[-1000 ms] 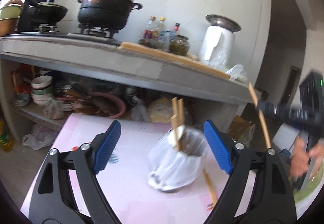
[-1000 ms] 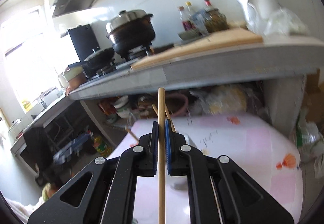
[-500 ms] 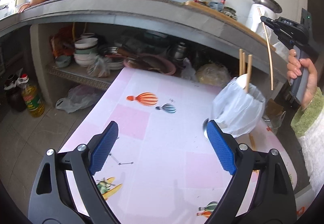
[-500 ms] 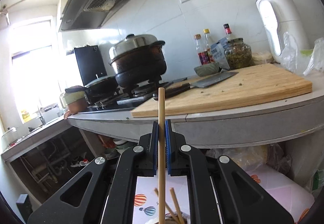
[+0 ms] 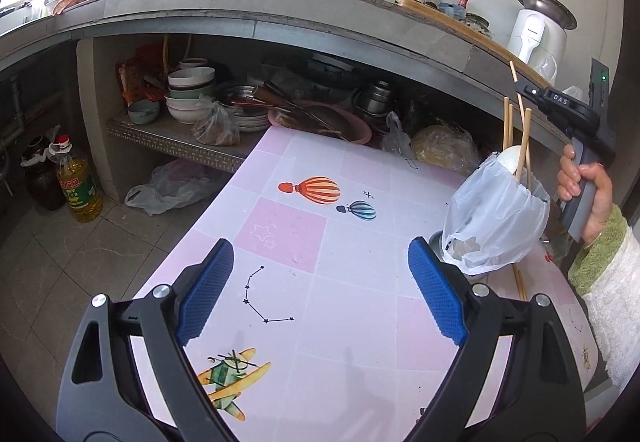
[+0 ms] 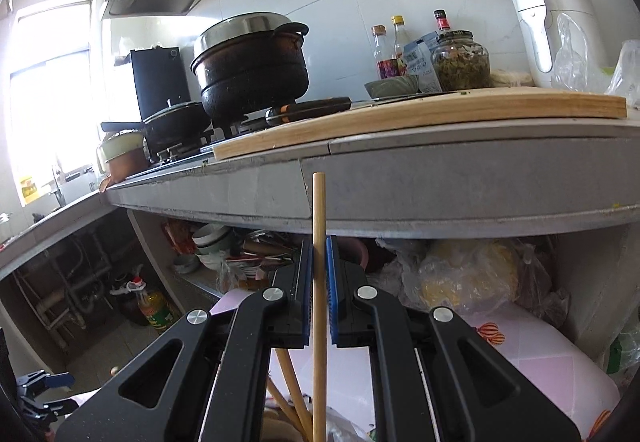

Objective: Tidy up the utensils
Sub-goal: 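Lower the right gripper's chopstick into the holder and open it, then move the open right gripper toward the remaining chopsticks on the table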

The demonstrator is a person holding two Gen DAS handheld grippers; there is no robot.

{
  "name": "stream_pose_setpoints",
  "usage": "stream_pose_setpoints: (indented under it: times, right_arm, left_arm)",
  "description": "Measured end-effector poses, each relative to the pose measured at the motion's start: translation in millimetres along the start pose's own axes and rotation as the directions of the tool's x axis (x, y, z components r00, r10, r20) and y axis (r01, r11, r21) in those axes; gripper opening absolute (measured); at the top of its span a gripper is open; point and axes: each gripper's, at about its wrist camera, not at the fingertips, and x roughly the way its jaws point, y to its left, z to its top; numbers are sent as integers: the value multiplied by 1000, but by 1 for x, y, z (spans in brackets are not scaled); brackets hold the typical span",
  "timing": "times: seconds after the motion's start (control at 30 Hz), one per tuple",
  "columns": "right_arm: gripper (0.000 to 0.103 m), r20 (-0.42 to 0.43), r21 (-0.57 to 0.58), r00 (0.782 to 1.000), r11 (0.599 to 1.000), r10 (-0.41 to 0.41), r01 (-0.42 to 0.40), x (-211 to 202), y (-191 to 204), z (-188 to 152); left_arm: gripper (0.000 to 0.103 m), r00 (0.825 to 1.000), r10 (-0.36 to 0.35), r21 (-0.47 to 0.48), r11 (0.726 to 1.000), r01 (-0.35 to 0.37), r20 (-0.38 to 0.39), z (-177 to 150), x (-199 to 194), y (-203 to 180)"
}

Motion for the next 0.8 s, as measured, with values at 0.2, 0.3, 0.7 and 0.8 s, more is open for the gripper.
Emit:
stream_pose_setpoints:
  times: [0.2, 0.3, 0.7, 0.8]
  right_arm:
    - [7, -10, 20, 1000, 1000, 21, -21, -20, -3, -15]
    - [7, -30, 21, 999, 1000, 22, -21, -29, -3, -25]
    - [38, -153, 43, 988, 999, -7, 13, -50, -10, -48]
    - [41, -120, 68, 993, 998, 3, 6, -70, -13, -43]
  left_arm:
    - [85, 1000, -7, 14, 1000, 7, -9, -1, 3, -6]
    - [85, 1000, -10, 15, 1000, 10, -8, -2, 2, -9]
    - [85, 1000, -30, 24, 999, 30, 4, -2, -14, -20]
    - [85, 999, -33, 33, 999, 33, 8, -3, -20, -23]
